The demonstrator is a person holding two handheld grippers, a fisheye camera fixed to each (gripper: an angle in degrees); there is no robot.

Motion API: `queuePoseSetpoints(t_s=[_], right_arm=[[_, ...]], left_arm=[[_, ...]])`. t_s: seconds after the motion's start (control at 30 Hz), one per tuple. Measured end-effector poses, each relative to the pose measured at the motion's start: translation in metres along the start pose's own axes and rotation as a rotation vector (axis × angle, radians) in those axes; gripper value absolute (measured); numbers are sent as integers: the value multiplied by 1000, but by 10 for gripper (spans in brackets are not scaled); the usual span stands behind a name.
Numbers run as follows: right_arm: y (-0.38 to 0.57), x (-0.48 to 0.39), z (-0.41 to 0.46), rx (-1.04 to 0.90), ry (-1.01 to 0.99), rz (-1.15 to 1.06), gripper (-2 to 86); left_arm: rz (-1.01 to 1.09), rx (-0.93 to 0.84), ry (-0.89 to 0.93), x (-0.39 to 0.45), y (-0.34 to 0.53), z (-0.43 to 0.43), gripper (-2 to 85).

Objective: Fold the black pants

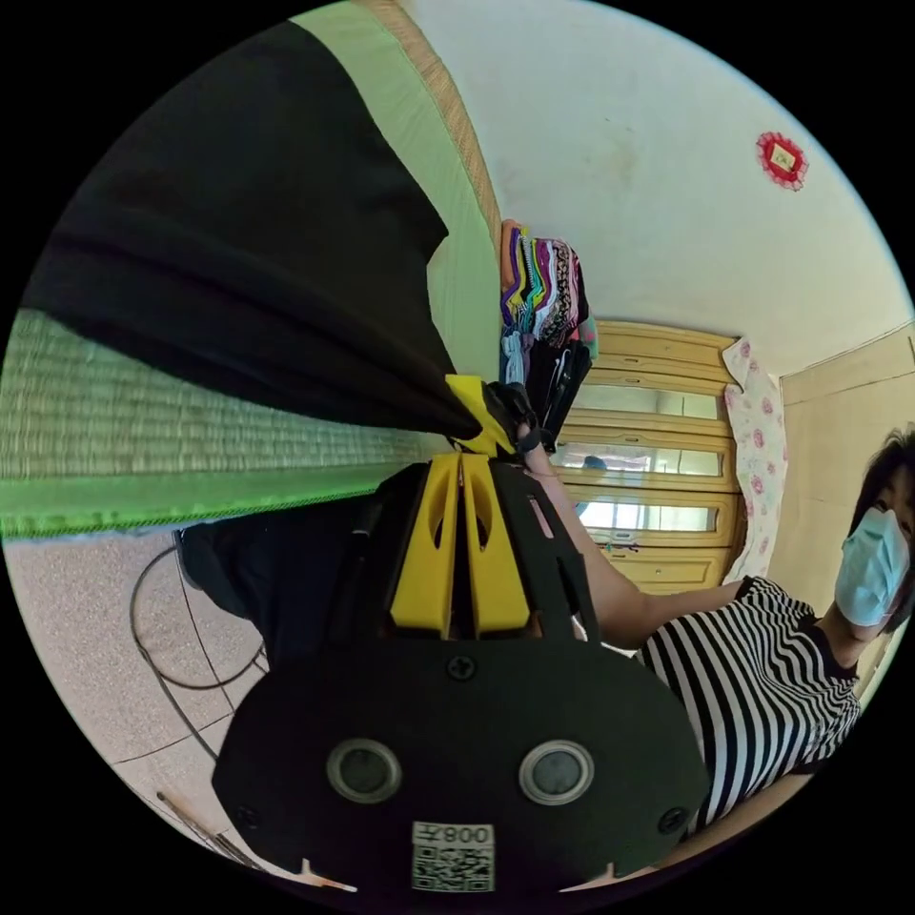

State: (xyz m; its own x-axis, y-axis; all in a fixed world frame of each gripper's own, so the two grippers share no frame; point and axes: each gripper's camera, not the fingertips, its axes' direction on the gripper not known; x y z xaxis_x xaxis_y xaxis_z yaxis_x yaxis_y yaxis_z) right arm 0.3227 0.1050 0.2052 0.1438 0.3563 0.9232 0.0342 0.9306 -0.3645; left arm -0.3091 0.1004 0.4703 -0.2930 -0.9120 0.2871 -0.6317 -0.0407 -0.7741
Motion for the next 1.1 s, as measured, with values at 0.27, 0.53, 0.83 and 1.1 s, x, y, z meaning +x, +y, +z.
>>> queuePoseSetpoints(t_s=[0.27,0.53,0.83,1.1], right_arm=[[14,-18,-7,-15,43,-53,57],[46,-24,-25,20,54,-86,53],[81,-18,-50,73,34,-98,50],[105,-14,-67,69,64,-131,44]], left_arm=[[-178,328,174,-54,44,-64,95],[-296,558,298,-84,68,-86,146],[-350,467,329,-75,76,-63,168],[-381,461,393,-56,72,-45,169]])
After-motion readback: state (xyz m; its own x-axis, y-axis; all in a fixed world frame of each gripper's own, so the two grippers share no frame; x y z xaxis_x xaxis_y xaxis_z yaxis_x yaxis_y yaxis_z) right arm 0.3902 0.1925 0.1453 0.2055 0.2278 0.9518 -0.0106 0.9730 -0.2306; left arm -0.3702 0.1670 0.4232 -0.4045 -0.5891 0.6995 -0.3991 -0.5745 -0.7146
